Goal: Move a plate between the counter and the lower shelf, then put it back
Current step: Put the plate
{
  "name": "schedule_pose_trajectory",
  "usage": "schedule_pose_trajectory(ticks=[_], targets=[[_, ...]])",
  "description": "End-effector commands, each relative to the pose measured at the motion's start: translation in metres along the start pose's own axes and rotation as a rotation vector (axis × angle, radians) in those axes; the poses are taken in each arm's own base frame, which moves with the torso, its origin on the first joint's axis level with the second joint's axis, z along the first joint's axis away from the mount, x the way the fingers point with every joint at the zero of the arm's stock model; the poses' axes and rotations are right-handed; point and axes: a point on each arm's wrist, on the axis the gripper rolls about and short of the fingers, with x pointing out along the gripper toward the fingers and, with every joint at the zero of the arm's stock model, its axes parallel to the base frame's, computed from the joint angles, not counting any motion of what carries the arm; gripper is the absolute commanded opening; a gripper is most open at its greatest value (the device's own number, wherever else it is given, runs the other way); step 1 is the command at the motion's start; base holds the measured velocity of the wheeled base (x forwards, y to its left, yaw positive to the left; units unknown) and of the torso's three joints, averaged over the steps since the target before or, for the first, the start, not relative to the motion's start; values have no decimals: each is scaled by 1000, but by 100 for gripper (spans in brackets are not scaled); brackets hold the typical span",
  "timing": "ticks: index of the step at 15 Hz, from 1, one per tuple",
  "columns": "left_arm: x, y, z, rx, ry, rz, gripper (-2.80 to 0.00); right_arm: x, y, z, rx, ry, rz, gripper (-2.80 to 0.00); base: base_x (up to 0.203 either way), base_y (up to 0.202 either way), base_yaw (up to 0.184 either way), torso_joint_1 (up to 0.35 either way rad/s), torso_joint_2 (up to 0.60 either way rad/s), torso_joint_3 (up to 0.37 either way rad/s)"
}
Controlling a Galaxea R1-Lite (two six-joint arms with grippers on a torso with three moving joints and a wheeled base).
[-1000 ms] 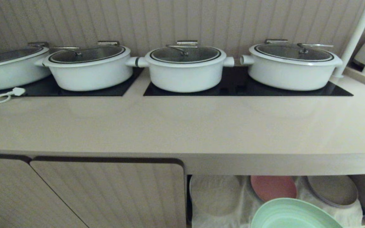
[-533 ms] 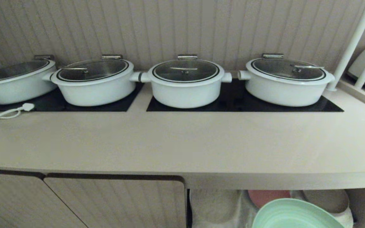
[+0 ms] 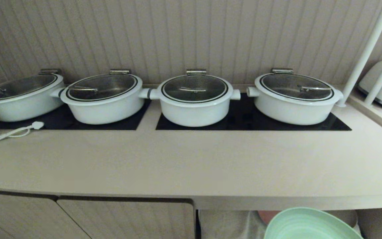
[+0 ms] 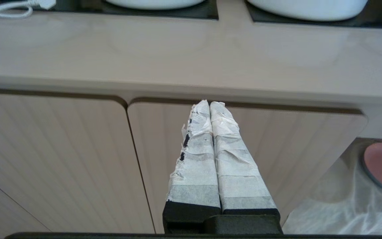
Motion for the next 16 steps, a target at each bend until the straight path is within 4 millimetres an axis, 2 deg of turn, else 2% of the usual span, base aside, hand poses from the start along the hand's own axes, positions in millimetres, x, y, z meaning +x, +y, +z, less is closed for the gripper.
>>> schedule_pose_trajectory(ticks=[1, 16], targets=[[0, 0, 0, -1, -1, 0, -280, -1, 0, 0, 2, -1, 2, -280, 0, 0, 0, 183, -352, -174], [0, 0, 0, -1, -1, 0, -280, -2, 1, 2, 3, -10, 6, -280, 0, 0, 0, 155, -312, -161]])
